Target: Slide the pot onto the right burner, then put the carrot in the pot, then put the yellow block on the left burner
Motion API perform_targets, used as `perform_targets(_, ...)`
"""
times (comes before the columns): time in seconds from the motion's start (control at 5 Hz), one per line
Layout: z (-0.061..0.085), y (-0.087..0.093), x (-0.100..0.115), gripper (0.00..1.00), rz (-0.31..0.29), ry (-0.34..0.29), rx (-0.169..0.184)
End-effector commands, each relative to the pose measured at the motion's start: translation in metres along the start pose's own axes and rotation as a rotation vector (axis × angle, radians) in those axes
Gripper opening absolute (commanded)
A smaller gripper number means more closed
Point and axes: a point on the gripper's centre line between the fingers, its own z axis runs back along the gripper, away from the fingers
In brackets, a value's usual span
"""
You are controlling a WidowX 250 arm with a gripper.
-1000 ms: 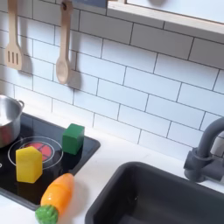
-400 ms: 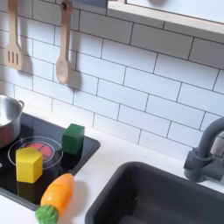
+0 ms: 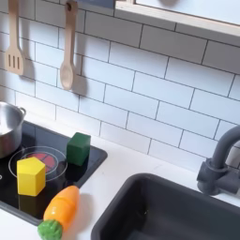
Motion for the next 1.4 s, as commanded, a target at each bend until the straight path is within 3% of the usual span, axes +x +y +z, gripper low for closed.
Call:
perform_targets(0.0, 0.002, 0.003, 0.013, 1.0, 0.012, -0.022, 0.059)
perform_targets(0.2, 0.005, 0.004, 0.013, 1.0, -0.003, -0.028, 0.141)
perform_targets(0.4, 0.005, 0.005, 0.016, 1.0, -0.001, -0.031, 0.163)
perform_targets(0.8, -0.005, 0.012, 0.027, 1.0, 0.018, -0.017, 0.145)
perform_targets(1.2, -0.015, 0.019, 0.04, 1.0, 0.038, -0.004, 0.148)
